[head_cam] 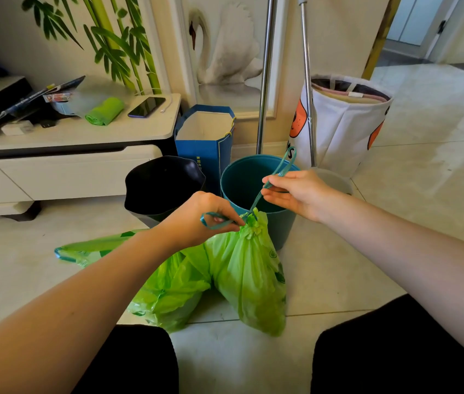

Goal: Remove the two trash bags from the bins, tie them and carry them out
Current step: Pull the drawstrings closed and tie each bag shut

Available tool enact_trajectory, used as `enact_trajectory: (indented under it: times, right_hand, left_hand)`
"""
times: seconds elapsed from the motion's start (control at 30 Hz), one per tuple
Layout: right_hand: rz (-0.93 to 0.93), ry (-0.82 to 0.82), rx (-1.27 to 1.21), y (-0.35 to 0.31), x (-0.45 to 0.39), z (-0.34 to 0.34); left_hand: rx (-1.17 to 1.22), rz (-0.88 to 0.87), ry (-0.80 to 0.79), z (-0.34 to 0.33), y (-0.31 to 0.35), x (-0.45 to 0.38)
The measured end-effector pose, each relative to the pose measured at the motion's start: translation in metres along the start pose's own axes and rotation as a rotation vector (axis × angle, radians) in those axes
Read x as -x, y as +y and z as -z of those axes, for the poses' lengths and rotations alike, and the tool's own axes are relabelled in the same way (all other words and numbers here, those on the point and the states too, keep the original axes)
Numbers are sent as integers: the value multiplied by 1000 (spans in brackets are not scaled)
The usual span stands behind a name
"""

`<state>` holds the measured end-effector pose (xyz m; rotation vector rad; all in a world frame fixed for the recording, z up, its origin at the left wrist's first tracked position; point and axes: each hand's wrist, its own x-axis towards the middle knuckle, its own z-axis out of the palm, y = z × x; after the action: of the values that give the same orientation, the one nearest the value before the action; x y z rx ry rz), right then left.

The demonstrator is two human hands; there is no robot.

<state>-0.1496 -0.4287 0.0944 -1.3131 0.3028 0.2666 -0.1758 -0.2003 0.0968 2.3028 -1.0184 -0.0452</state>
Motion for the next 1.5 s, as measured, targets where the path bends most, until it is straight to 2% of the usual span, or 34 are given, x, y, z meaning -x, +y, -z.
enact_trajectory:
  times: [0.2, 0.6, 0.77, 0.87, 1.03, 1.13, 1.23, 1.3, 1.4, 1.5]
  right_hand:
    - [-73, 81, 42, 5, -9, 9]
    - [-158, 149, 150, 10, -17, 14]
    - [-169, 214, 154, 5, -24, 18]
    - [-178, 247, 146, 3, -29, 24]
    - [-180, 211, 263, 7, -28, 11]
    - [-95, 247, 487, 7, -29, -1]
    - [198, 284, 1043, 9, -27, -18]
    - [379, 273, 1287, 12, -23, -34]
    - [518, 127, 1401, 19, -19, -60]
    - [545, -41, 1435, 32, -17, -84]
  left_hand:
    - [-103, -22, -144, -13, 5, 1]
    - [-120, 141, -348, -35, 3, 0]
    - [-209, 240, -558, -45, 2, 9]
    - [-190, 246, -650, -55, 5, 19]
    - [-134, 297, -698, -54, 10, 30]
    - [-107, 371, -693, -39, 8, 37]
    - [-91, 451, -666, -20, 1, 45]
    - [-101, 502, -648, -9, -5, 56]
    - [-184, 568, -634, 5, -14, 77]
    - [-240, 633, -606, 20, -23, 99]
